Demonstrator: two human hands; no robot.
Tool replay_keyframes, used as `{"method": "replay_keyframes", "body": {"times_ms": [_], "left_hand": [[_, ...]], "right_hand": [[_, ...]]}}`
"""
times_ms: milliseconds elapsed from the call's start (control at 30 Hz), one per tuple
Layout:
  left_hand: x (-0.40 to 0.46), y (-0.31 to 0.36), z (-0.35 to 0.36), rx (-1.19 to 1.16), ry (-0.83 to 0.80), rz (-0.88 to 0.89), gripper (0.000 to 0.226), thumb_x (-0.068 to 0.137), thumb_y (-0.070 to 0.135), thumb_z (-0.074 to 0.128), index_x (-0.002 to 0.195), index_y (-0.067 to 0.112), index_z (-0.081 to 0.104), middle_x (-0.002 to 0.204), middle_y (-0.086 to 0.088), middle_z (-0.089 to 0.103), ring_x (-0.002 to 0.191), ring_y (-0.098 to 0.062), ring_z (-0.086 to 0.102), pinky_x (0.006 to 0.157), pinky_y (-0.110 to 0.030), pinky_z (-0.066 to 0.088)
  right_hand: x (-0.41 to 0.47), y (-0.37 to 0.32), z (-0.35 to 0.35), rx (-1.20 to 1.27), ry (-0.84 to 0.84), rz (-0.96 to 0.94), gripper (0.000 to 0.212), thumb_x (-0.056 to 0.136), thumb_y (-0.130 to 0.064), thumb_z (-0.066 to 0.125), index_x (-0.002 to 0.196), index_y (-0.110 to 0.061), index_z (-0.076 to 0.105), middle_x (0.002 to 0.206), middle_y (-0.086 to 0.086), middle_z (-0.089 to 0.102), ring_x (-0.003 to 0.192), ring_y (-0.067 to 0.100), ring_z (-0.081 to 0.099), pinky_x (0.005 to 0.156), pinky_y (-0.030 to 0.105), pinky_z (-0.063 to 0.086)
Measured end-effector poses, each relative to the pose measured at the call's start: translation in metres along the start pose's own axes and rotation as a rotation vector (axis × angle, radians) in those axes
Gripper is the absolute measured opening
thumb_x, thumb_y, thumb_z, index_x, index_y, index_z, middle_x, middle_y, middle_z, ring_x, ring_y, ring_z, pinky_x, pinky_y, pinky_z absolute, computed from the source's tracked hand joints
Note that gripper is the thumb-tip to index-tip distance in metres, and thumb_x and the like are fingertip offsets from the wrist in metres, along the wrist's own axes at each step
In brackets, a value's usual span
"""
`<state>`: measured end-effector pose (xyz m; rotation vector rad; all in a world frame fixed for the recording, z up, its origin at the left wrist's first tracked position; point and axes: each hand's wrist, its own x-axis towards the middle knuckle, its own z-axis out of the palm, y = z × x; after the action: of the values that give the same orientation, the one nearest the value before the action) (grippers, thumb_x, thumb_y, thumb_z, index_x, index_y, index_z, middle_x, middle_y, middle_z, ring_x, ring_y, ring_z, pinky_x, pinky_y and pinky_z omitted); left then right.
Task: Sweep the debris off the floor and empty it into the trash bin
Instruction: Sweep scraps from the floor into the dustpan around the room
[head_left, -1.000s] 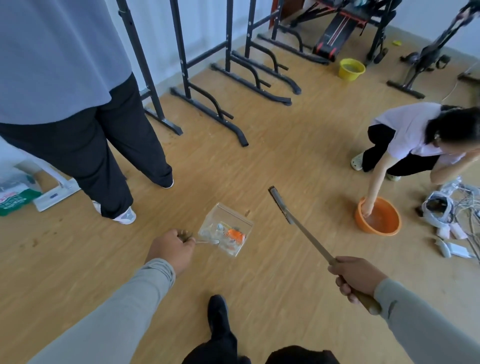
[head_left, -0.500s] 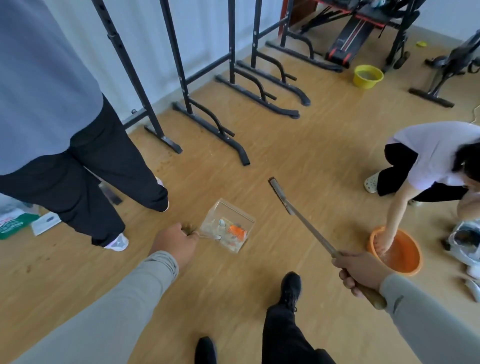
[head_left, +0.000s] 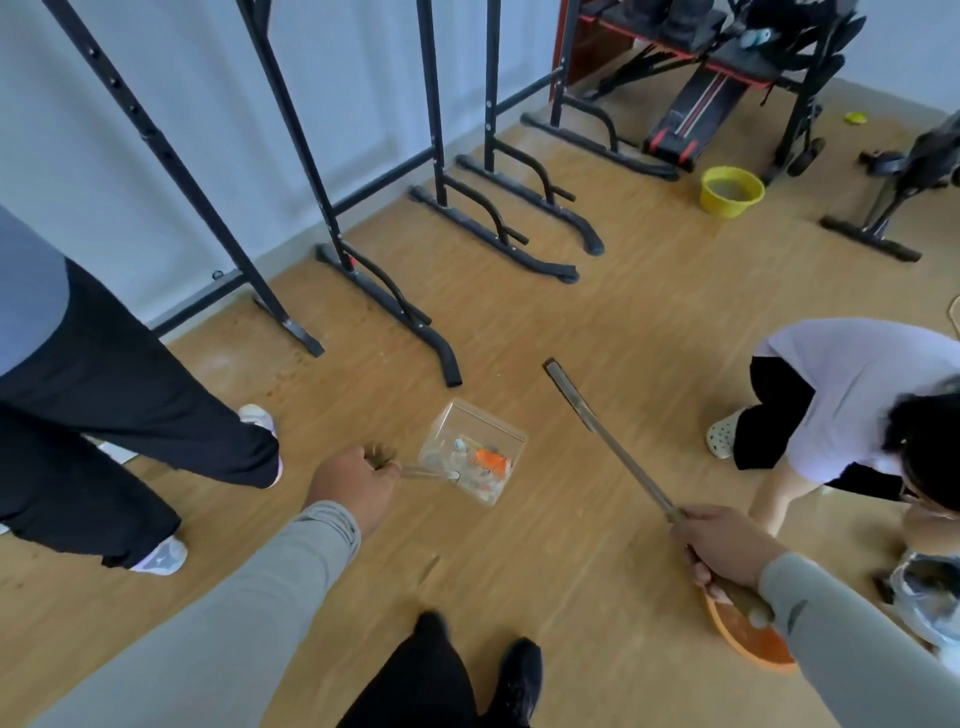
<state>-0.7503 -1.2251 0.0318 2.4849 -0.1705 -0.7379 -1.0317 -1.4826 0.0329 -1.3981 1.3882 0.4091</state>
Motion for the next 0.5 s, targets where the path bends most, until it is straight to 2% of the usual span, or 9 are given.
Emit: {"method": "replay_keyframes", "body": {"times_ms": [100, 200, 267, 400, 500], "left_hand": [[0.033, 0.038, 0.015, -0.069, 0.010, -0.006, 0.006, 0.092, 0.032, 0.064, 0.095, 0.027, 0.063, 0.084, 0.004, 0.067, 0.072, -0.021, 0.062, 0.063, -0.029, 0.046], [0.068, 0.073, 0.031, -0.093, 0.007, -0.012, 0.005, 0.092, 0.032, 0.064, 0.094, 0.028, 0.063, 0.082, 0.007, 0.065, 0.071, -0.017, 0.061, 0.060, -0.027, 0.043], [0.094, 0.096, 0.041, -0.122, 0.002, -0.022, 0.008, 0.091, 0.032, 0.065, 0.096, 0.025, 0.066, 0.084, 0.007, 0.066, 0.074, -0.016, 0.063, 0.063, -0.027, 0.045], [0.136, 0.141, 0.054, -0.136, -0.015, -0.044, 0.014, 0.090, 0.032, 0.065, 0.101, 0.023, 0.068, 0.084, 0.006, 0.067, 0.074, -0.015, 0.064, 0.061, -0.027, 0.048], [0.159, 0.177, 0.059, -0.109, -0.028, -0.036, 0.020, 0.090, 0.033, 0.063, 0.108, 0.025, 0.066, 0.084, 0.003, 0.067, 0.075, -0.020, 0.066, 0.063, -0.029, 0.052]], "right_hand": [[0.029, -0.031, -0.026, -0.018, -0.016, -0.006, 0.015, 0.097, -0.008, 0.054, 0.108, -0.007, 0.062, 0.053, 0.008, 0.044, 0.035, 0.016, 0.039, 0.036, 0.019, 0.036], [0.061, -0.065, -0.049, -0.021, -0.022, -0.008, 0.016, 0.097, -0.008, 0.054, 0.111, -0.007, 0.061, 0.058, 0.010, 0.044, 0.038, 0.017, 0.039, 0.038, 0.020, 0.035], [0.078, -0.089, -0.062, -0.021, -0.015, -0.001, 0.016, 0.098, -0.009, 0.053, 0.113, -0.008, 0.060, 0.060, 0.010, 0.045, 0.038, 0.017, 0.039, 0.039, 0.019, 0.034], [0.107, -0.135, -0.091, -0.029, 0.000, 0.024, 0.021, 0.099, -0.011, 0.052, 0.118, -0.019, 0.058, 0.059, 0.008, 0.046, 0.037, 0.015, 0.039, 0.038, 0.018, 0.035], [0.127, -0.160, -0.116, -0.009, 0.000, 0.028, 0.029, 0.099, -0.012, 0.052, 0.122, -0.028, 0.049, 0.058, 0.007, 0.048, 0.038, 0.015, 0.040, 0.040, 0.019, 0.035]]}}
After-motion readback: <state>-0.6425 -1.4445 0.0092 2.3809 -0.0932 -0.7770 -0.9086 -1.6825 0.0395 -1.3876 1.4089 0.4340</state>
